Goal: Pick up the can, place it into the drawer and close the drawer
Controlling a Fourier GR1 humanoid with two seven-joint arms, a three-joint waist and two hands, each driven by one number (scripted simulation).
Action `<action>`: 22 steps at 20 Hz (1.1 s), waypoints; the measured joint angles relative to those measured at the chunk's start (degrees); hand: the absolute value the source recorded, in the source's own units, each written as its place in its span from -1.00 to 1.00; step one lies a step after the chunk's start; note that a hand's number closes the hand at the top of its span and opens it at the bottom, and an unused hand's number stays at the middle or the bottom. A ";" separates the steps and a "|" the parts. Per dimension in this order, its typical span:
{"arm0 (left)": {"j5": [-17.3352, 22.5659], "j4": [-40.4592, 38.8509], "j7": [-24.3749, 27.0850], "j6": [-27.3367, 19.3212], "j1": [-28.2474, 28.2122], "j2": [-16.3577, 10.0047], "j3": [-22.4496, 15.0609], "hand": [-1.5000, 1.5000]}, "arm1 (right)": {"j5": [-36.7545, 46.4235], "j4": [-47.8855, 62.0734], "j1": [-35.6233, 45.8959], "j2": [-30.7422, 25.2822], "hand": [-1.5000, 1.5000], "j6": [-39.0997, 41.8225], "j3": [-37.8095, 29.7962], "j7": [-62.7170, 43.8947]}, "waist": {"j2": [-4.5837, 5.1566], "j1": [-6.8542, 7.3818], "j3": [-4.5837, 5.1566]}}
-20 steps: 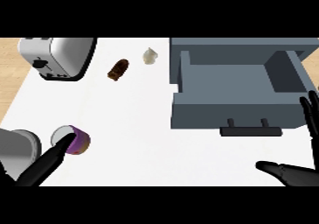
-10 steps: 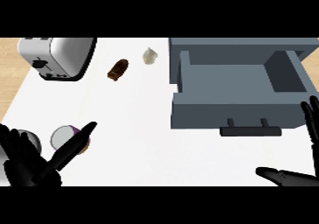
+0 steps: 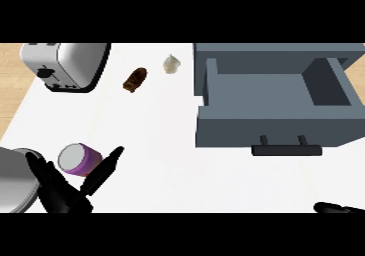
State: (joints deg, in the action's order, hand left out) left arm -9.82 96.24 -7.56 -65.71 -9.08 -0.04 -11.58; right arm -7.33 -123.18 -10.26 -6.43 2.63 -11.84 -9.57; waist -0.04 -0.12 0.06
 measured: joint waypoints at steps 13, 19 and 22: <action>30.15 -14.57 28.80 4.52 0.54 0.01 6.58 -1.00 | -1.23 -3.38 0.45 -0.23 -1.00 0.82 -2.11 -4.32 | 0.00 0.14 0.01; 40.56 -25.20 39.75 9.91 4.39 0.02 11.37 -1.00 | 0.13 -4.84 -0.36 0.97 -1.00 1.23 -1.56 -4.67 | 0.02 0.02 -0.01; 44.28 -29.80 43.72 12.03 6.29 0.02 13.33 -1.00 | -0.45 -4.88 -0.20 0.66 -1.00 2.00 -2.75 -4.89 | 0.02 -0.01 -0.01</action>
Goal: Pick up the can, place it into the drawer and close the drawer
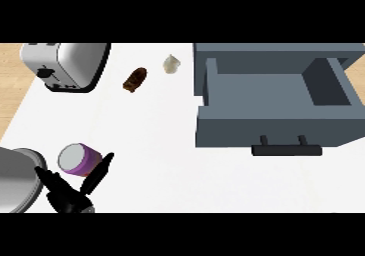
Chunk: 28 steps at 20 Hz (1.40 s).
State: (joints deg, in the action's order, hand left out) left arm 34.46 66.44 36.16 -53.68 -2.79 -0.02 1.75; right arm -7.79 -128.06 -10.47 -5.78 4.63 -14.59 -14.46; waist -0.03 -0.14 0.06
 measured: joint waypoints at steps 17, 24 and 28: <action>2.90 -21.38 8.38 14.69 10.51 -2.98 8.18 -1.00 | 1.42 -0.63 2.64 0.75 -1.00 0.63 -1.13 -2.18 | -0.01 -0.06 -0.09; 2.93 -25.56 8.60 20.38 13.13 -4.31 8.53 1.00 | 0.56 0.15 3.85 0.35 -1.00 0.87 -2.22 -2.19 | -0.13 -0.01 -0.30; 3.21 -27.72 10.32 23.24 14.56 -4.37 9.38 1.00 | -0.19 -0.04 4.37 -0.42 -1.00 1.02 -3.48 -2.88 | -0.09 -0.01 -0.24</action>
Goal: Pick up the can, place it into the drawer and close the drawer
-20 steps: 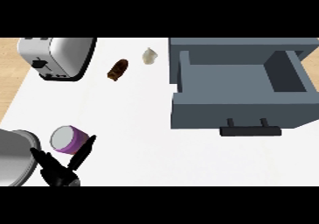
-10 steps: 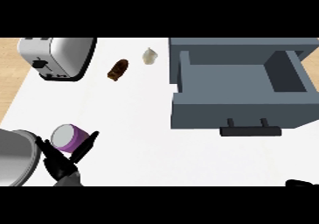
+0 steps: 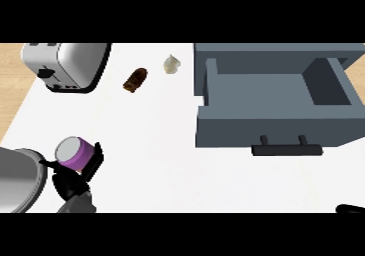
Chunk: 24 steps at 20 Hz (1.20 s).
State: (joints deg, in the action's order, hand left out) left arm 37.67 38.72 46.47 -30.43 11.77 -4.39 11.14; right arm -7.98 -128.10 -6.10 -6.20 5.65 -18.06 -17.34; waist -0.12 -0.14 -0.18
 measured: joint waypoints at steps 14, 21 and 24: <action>-8.75 -4.61 -7.99 16.27 13.47 -2.60 -12.82 1.00 | 1.59 0.63 0.19 0.99 -1.00 0.42 1.18 1.87 | 0.36 -1.79 0.24; -12.90 -3.72 -16.40 21.77 22.28 -1.95 -18.44 1.00 | 3.85 0.53 0.47 1.53 -1.00 -0.62 1.77 2.06 | 0.18 -0.76 0.19; -14.34 0.43 -21.43 20.79 24.87 -2.42 -19.93 1.00 | 3.61 -0.35 0.07 1.35 -1.00 -0.76 1.11 1.45 | 0.02 -0.34 0.17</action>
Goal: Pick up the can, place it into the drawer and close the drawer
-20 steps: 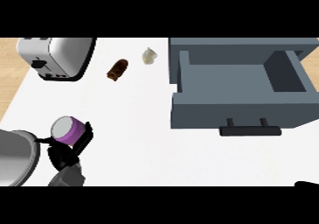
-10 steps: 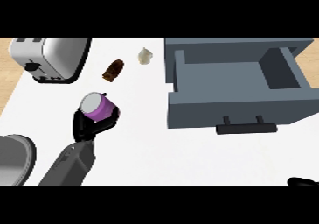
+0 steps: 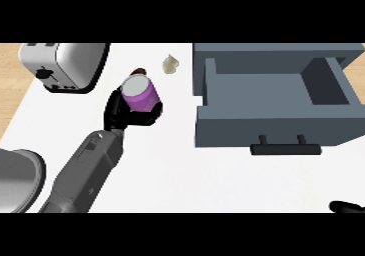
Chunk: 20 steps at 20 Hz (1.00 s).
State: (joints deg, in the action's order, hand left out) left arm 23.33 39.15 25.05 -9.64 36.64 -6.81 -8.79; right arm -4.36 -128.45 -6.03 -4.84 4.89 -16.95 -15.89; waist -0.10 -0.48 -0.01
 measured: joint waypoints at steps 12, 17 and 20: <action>-3.18 14.43 -21.83 -6.67 12.24 1.98 -2.02 1.00 | -0.51 -1.61 0.08 -0.81 -1.00 0.11 -1.29 -1.48 | -0.06 0.19 -0.01; -5.95 17.08 -29.35 -10.72 18.61 3.17 -2.52 1.00 | 0.47 -2.26 1.21 -0.75 -1.00 -0.75 -0.75 -2.81 | -0.01 0.11 -0.03; -7.02 16.07 -32.76 -12.39 23.34 4.43 -2.58 1.00 | 0.37 -1.70 1.26 -0.75 -1.00 -0.56 -0.91 -2.41 | 0.06 -0.11 -0.02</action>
State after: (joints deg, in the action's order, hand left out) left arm 16.31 55.23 -7.71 -22.03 59.98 -2.38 -11.37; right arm -4.00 -130.15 -4.76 -5.60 4.33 -17.86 -18.30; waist -0.04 -0.60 -0.03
